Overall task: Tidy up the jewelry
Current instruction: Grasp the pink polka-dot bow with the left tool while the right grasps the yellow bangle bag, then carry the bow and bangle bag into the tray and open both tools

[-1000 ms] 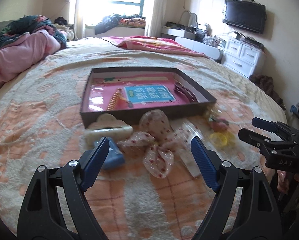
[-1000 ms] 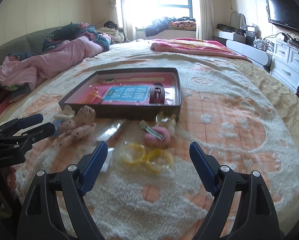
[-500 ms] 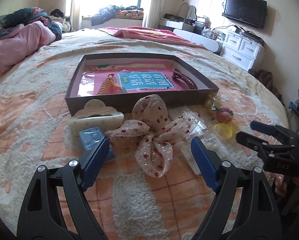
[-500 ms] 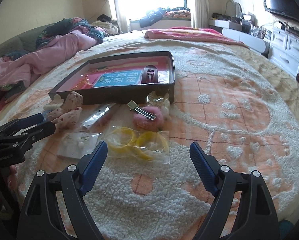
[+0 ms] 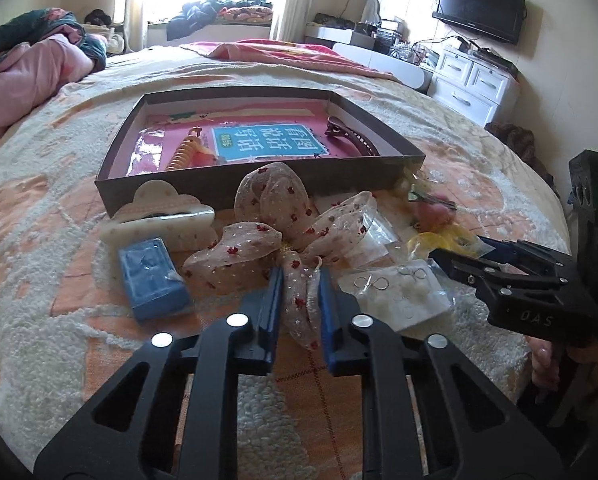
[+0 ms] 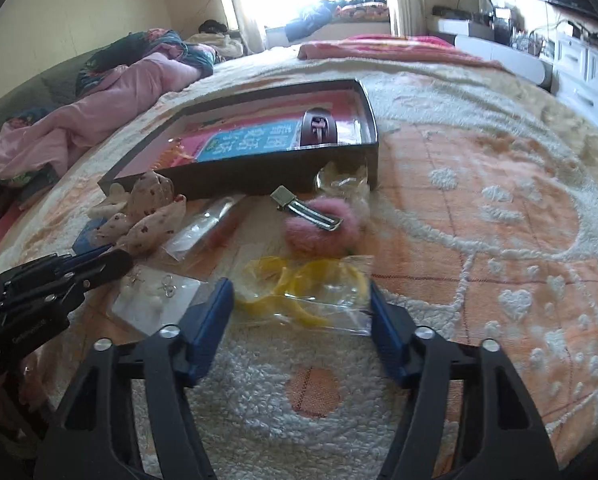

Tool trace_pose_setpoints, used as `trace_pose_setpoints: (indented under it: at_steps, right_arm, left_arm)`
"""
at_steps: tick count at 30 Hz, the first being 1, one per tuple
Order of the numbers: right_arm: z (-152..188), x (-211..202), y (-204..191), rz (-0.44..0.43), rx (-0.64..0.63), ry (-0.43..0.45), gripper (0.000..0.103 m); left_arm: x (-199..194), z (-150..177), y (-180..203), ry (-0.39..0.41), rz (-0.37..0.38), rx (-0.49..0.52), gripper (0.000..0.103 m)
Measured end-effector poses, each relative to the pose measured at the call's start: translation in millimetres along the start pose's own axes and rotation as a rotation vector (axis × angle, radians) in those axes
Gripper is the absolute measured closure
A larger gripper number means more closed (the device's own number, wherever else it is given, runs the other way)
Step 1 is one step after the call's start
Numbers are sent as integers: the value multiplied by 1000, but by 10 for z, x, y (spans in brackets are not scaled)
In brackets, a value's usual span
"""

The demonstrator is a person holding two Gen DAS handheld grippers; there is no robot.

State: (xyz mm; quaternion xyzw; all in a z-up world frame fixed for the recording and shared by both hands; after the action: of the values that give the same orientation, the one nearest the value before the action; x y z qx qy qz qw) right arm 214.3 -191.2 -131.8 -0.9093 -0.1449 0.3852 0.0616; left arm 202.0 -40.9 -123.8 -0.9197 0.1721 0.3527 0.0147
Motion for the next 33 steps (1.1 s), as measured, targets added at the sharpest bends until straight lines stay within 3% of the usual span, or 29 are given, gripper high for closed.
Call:
trace_pose_setpoints:
  at_steps: [1, 10, 21, 33]
  right_arm:
    - [-12, -36, 11, -3, 7, 15, 57]
    - [-78, -275, 151, -57, 83, 69, 85]
    - [-239, -548, 25, -60, 16, 178, 92]
    - [-487, -663, -137, -83, -11, 230, 93]
  left_arm:
    - [-9, -4, 4, 3, -2, 3, 95]
    - [-132, -115, 133, 51, 22, 51, 99]
    - [-233, -236, 102, 95, 19, 43, 99]
    - [-398, -382, -152, 147, -28, -3, 99]
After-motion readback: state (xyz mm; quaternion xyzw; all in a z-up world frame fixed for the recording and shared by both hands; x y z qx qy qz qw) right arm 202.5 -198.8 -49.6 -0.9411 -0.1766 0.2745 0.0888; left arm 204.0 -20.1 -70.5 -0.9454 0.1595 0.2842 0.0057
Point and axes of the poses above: each gripper's, at about its wrist camera, not at the fingertips, and x roughly the way its jaws point, y to its right, z to its underside, the point moved 7 cm from there along x, roughly the way its jaws point, and after that the axes turned 5 degrees about x, right-handed, at the moved point
